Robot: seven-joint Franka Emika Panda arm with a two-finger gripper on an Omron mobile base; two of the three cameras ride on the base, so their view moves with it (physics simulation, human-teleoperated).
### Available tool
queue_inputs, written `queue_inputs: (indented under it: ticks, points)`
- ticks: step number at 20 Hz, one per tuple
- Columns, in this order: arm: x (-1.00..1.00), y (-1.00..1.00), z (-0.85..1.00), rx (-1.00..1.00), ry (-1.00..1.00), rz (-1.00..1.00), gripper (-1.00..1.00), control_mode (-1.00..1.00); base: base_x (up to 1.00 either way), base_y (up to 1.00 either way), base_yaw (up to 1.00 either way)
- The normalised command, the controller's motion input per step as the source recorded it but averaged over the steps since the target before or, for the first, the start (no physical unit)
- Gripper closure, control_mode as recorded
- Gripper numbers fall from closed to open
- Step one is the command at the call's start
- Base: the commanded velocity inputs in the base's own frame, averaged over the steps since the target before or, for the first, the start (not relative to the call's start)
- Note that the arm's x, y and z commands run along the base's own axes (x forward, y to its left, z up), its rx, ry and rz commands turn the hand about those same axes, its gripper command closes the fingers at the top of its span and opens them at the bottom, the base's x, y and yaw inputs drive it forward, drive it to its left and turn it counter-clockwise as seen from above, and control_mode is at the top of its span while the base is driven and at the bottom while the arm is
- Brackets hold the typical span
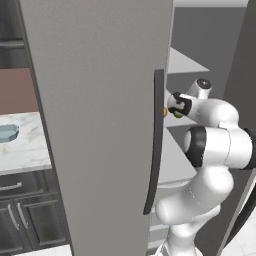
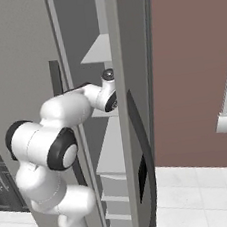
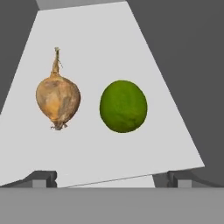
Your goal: Take the lime and onion out of the freezer and place them in the tupperware container on the counter. Then put the tupperware containing the vegetables back in the freezer.
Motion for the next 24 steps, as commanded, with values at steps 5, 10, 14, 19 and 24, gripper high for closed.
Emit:
queue_inputs:
  ticks: [5, 10, 14, 19, 24]
  points:
    - [0.31, -0.13, -0.2, 0.0, 0.0, 0.0, -1.0, -1.0, 0.0, 0.0, 0.0]
    - [0.33, -0.07, -0.21, 0.0, 0.0, 0.0, -1.0, -1.0, 0.0, 0.0, 0.0]
    - [0.32, -0.07, -0.14, 0.0, 0.0, 0.0, -1.0, -1.0, 0.0, 0.0, 0.0]
    - [0.27, -0.1, -0.11, 0.0, 0.0, 0.0, -1.0, -1.0, 0.0, 0.0, 0.0]
    - [0.27, -0.07, -0.08, 0.0, 0.0, 0.0, -1.0, -1.0, 0.0, 0.0, 0.0]
